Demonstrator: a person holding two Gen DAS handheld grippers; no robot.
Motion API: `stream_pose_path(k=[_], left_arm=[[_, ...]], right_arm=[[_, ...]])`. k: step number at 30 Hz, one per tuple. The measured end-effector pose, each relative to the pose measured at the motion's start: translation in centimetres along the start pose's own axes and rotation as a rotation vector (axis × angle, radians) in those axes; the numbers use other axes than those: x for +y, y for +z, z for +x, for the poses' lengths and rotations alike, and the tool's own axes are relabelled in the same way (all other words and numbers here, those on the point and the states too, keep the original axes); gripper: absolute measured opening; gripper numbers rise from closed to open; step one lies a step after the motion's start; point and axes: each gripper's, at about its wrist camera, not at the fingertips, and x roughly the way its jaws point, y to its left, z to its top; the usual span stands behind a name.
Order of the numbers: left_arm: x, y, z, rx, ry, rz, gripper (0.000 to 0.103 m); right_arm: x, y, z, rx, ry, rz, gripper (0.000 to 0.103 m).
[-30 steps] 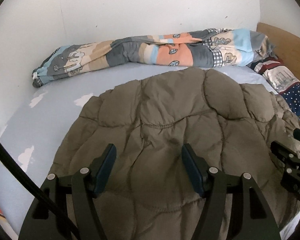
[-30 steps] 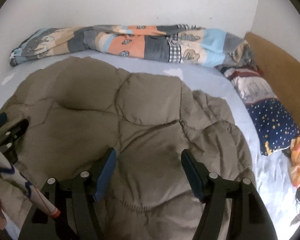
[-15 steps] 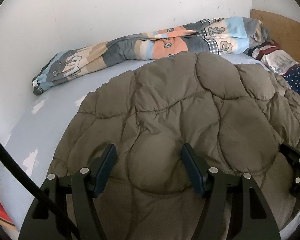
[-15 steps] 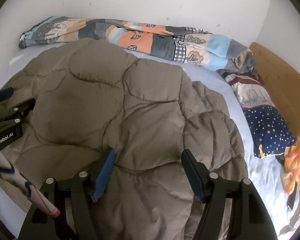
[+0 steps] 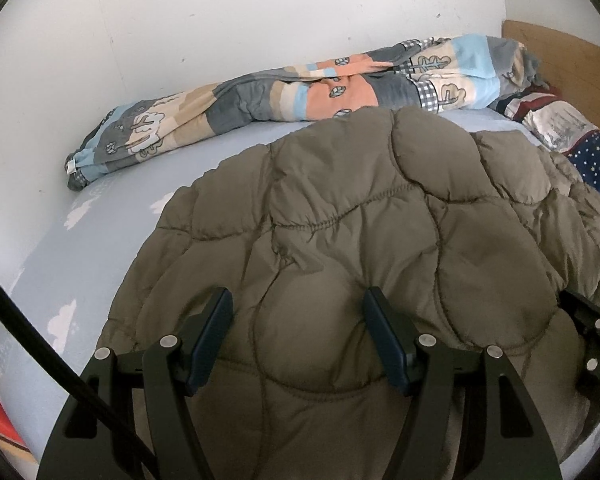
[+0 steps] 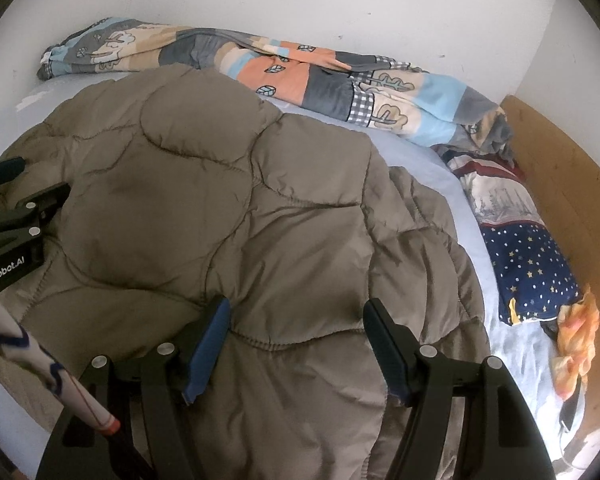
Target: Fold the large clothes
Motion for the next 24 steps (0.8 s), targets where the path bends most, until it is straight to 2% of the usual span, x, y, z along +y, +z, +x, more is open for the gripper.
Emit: stream_pose_path(k=[5, 8, 12, 18, 24], left_arm=[[0.3, -0.1, -1.0, -0.019, -0.003, -0.004, 0.067], [0.3, -0.2, -1.5, -0.024, -0.004, 0.002, 0.067], [0.3, -0.5, -2.2, -0.03, -0.005, 0.011, 0.067], [0.6, -0.7, -2.5, -0.025, 0.008, 0.019, 0.067], [1.0, -0.9, -2.0, -0.003, 0.013, 0.016, 0.067]], right_arm=[[-1.3, 0.4, -1.6, -0.047, 0.025, 0.068, 0.074], [-2.2, 0.4, -2.5, -0.068, 0.069, 0.119, 0.074], [-1.9, 0.2, -2.7, -0.06, 0.127, 0.137, 0.074], [-0.7, 0.3, -2.7, -0.056, 0.151, 0.112, 0.074], [0.2, 0.0, -1.2, 0.001, 0.177, 0.107, 0.074]])
